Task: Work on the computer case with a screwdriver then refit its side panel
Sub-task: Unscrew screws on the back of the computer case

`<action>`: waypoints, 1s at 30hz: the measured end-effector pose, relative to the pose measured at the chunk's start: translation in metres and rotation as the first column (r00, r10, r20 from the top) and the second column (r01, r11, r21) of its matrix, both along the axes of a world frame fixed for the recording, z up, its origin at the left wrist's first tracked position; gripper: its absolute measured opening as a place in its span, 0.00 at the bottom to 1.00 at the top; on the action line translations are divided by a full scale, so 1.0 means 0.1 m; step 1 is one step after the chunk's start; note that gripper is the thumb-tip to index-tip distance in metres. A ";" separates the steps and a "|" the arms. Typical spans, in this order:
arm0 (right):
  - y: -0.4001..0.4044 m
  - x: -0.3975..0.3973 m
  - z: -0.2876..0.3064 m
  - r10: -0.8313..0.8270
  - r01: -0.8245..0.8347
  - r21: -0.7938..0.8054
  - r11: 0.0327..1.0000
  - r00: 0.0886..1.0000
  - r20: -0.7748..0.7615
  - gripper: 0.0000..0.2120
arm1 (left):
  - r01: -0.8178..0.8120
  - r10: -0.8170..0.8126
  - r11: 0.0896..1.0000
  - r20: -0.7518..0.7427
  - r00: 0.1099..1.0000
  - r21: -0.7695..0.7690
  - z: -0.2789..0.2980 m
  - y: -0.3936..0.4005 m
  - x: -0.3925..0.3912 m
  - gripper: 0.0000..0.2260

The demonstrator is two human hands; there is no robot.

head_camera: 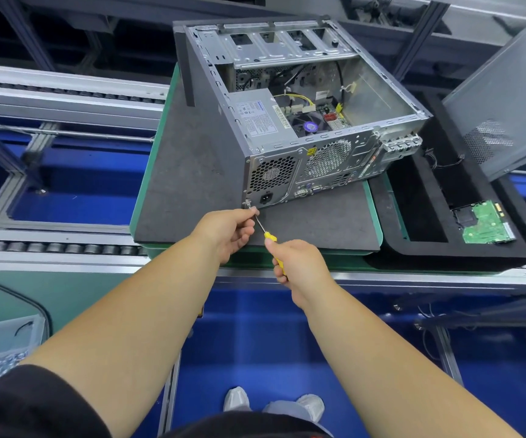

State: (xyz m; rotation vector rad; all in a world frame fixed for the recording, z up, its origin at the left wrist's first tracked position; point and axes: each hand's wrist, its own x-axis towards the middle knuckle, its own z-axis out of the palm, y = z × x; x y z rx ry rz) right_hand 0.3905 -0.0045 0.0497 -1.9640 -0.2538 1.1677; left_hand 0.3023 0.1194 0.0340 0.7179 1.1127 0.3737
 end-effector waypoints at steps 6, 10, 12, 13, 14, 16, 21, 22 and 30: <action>0.12 -0.01 0.06 0.029 -0.036 -0.117 0.992 0.998 -0.062 0.21 | 0.048 -0.048 0.999 0.026 0.999 -0.013 0.03 0.00 -0.04 0.07; 0.06 0.00 0.06 -0.088 0.086 -0.018 0.996 0.944 -0.318 0.24 | 0.022 -0.022 1.000 0.006 1.000 0.007 0.02 -0.01 -0.01 0.06; 0.03 -0.01 0.07 -0.081 0.085 0.000 0.996 0.944 -0.321 0.23 | -0.007 0.007 1.000 -0.013 1.000 0.014 0.00 -0.02 0.00 0.05; 0.01 -0.02 0.06 -0.056 0.064 0.017 0.998 0.958 -0.281 0.21 | -0.020 0.020 1.000 -0.018 1.000 0.018 0.00 -0.02 0.01 0.05; 0.00 -0.03 0.05 -0.014 0.021 0.033 0.999 0.979 -0.202 0.19 | -0.027 0.028 0.999 -0.019 0.999 0.021 -0.01 -0.02 0.01 0.05; -0.02 -0.05 0.01 0.058 -0.058 0.028 0.998 0.998 0.016 0.16 | -0.034 0.034 0.999 -0.018 0.999 0.025 -0.02 -0.03 0.02 0.05; 0.08 -0.05 -0.03 -0.032 0.033 -0.077 0.997 0.999 0.017 0.22 | -0.027 0.028 0.999 -0.033 0.999 0.036 -0.02 -0.02 0.02 0.06; 0.10 -0.03 -0.03 -0.057 0.052 -0.099 0.994 0.997 -0.048 0.23 | -0.014 0.015 0.999 -0.028 0.999 0.035 -0.02 -0.01 0.01 0.06; 0.02 -0.05 -0.01 -0.074 0.079 0.034 0.996 0.990 -0.120 0.16 | -0.001 0.001 1.000 0.003 1.000 0.004 -0.04 0.01 0.00 0.06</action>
